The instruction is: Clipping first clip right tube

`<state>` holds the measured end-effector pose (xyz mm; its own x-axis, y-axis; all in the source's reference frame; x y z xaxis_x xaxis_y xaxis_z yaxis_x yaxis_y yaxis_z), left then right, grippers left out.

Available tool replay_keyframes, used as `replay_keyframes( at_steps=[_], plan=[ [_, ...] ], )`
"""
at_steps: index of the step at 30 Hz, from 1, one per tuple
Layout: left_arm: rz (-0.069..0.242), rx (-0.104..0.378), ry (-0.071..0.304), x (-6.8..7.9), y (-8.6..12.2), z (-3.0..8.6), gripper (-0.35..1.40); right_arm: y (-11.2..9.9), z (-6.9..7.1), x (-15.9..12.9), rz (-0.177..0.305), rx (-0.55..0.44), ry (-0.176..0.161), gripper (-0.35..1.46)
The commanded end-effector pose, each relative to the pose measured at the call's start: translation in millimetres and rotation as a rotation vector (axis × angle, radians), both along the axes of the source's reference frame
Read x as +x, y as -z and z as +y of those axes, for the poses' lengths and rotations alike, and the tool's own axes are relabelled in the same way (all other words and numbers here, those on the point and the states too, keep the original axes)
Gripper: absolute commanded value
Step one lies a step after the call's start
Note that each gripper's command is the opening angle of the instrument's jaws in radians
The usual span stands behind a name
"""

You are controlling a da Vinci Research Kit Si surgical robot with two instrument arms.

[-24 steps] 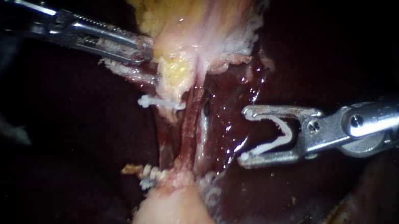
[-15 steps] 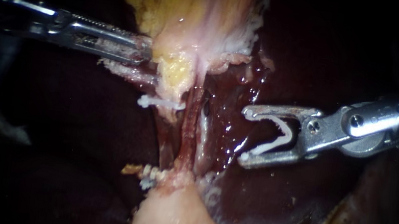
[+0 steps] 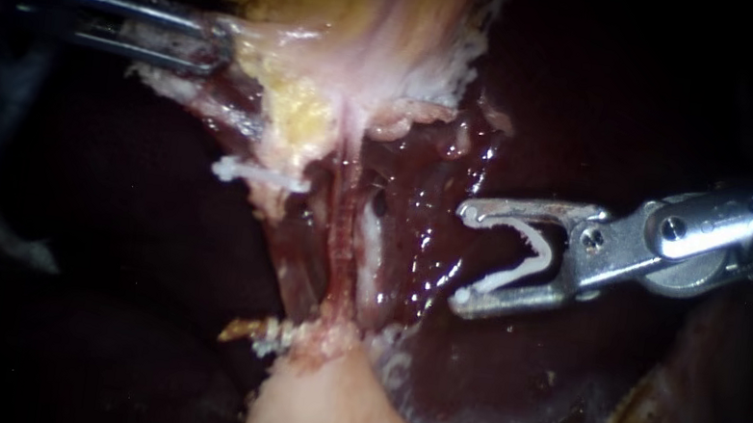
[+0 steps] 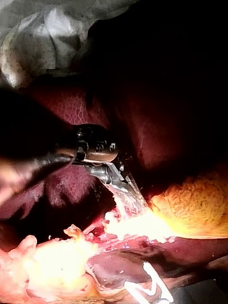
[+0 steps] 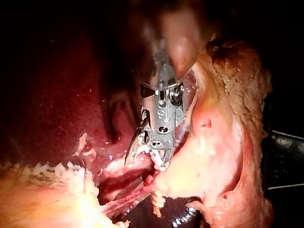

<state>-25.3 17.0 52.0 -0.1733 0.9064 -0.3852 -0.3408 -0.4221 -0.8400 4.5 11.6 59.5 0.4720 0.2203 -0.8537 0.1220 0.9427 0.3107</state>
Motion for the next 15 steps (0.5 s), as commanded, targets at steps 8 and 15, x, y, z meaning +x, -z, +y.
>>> replay_keyframes(
  at_steps=[8,15],
  plan=[
    [0.005,-0.011,0.027,1.8,1.3,0.9,-0.35,0.1,0.0,0.0,0.0,0.0,0.0,0.5],
    [0.009,-0.013,0.032,1.6,1.2,0.6,-0.35,0.5,-0.3,0.9,-0.009,0.026,-0.016,0.51]
  ],
)
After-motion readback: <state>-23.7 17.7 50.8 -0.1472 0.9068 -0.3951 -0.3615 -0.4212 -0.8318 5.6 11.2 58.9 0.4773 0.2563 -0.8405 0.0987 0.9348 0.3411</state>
